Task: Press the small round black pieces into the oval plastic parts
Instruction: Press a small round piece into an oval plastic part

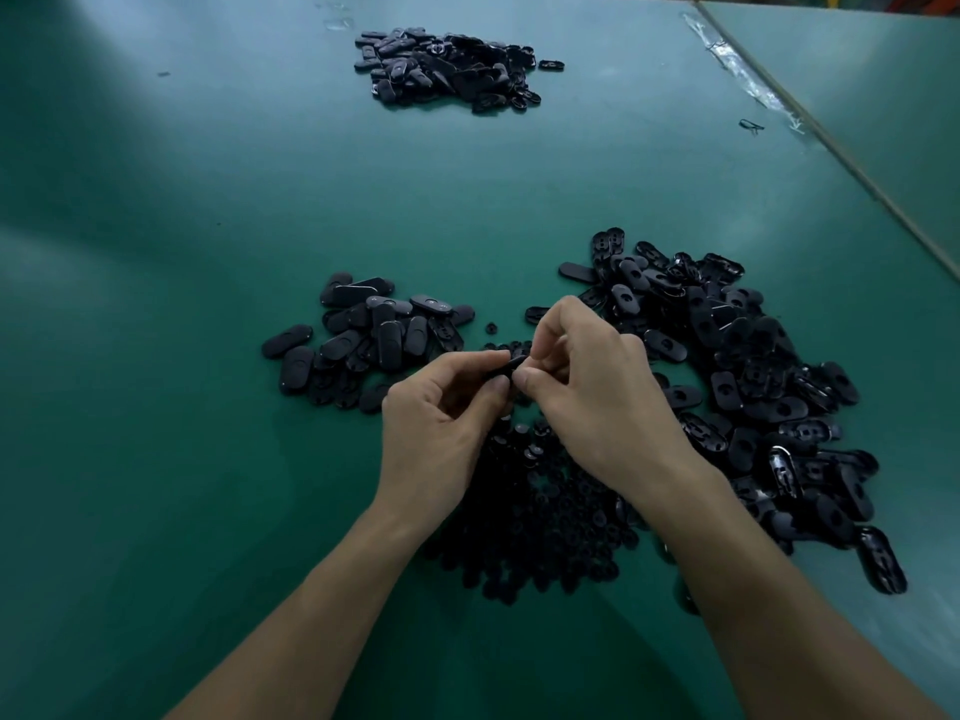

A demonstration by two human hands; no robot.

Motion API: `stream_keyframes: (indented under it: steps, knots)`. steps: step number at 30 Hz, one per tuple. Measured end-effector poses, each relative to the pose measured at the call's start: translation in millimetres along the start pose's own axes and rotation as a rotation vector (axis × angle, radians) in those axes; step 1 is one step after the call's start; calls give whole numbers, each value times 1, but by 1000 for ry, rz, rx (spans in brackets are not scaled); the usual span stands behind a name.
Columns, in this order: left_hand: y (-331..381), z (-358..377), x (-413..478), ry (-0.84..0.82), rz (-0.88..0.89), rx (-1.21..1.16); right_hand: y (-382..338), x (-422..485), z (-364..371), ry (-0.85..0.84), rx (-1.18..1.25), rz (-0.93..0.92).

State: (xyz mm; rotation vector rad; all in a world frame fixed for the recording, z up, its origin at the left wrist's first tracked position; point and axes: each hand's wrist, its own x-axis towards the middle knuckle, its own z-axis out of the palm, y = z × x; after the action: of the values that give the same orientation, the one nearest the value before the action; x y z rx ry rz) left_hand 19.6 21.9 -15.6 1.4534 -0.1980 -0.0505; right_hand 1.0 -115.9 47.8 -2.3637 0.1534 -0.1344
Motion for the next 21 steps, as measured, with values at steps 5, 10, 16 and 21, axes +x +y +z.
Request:
stream_keyframes:
  steps: [5,10,16,21]
  knots:
    - [0,0,-1,4,8,65,-10,-4,5,50,-81,40]
    - [2,1,-1,16,48,115,-20,-9,10,31,-95,36]
    - [0,0,-1,14,101,134,-30,-18,12,-25,-94,56]
    - [-2,-1,0,34,100,165,-31,-19,13,-78,-65,74]
